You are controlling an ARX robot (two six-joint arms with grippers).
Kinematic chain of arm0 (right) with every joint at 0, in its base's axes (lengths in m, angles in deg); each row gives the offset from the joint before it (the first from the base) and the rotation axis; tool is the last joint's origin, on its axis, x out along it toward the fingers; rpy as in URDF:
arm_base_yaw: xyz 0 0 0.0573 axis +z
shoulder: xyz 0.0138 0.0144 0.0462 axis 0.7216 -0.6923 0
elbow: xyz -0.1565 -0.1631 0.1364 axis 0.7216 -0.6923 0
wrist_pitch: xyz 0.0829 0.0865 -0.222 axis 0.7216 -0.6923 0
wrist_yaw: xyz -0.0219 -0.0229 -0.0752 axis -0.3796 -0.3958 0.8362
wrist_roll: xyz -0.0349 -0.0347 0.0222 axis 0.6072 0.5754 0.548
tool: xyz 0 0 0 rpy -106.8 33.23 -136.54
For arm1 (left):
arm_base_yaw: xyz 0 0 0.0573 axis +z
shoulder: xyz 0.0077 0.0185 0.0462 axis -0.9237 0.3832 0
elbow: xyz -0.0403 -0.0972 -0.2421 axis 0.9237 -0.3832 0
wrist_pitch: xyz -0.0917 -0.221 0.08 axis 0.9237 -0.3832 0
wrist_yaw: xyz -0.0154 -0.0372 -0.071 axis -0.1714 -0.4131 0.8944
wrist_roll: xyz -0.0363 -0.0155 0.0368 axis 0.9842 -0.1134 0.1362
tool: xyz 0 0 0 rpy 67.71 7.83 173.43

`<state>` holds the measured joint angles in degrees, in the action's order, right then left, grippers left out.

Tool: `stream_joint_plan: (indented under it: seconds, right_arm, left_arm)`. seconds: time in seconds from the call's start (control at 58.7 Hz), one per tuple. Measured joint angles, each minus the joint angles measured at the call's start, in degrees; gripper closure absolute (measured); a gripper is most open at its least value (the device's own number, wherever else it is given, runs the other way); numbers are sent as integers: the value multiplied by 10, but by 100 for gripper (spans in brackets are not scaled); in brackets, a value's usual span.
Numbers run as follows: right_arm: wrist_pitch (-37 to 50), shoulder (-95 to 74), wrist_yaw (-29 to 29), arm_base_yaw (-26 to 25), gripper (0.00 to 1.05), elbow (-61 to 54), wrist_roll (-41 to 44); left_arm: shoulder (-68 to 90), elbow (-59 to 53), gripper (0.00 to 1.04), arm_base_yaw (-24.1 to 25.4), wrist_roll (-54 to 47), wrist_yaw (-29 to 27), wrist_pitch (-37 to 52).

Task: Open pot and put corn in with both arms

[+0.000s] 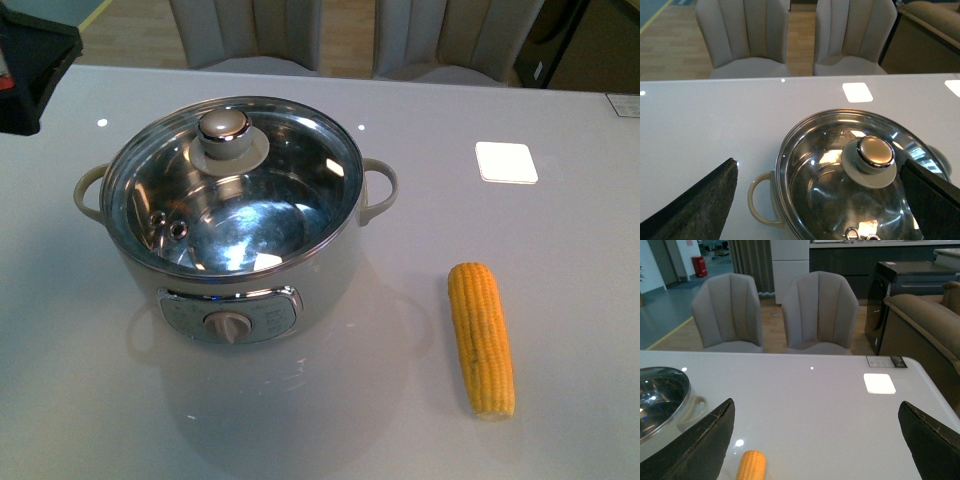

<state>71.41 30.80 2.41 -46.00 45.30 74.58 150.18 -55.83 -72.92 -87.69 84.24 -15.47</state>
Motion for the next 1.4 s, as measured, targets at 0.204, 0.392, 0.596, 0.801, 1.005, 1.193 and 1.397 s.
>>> stream_joint_plan:
  seconds: [0.204, 0.392, 0.596, 0.801, 1.005, 1.193, 1.397]
  right_arm:
    - [0, 0, 0, 0, 9, 0, 0]
    - [0, 0, 0, 0, 9, 0, 0]
    - [0, 0, 0, 0, 9, 0, 0]
    - [0, 0, 0, 0, 9, 0, 0]
    - [0, 0, 0, 0, 9, 0, 0]
    - [0, 0, 0, 0, 9, 0, 0]
    - [0, 0, 0, 0, 9, 0, 0]
  left_arm:
    - [111, 67, 7, -33, -13, 10, 31]
    - [183, 116, 7, -58, -15, 12, 40]
    - [240, 169, 7, -80, -17, 14, 39]
    - [290, 210, 7, -96, -16, 5, 39]
    - [334, 236, 7, -105, -19, 2, 29]
    - [356, 247, 7, -105, -10, 7, 28]
    - [365, 248, 7, -106, 2, 11, 29]
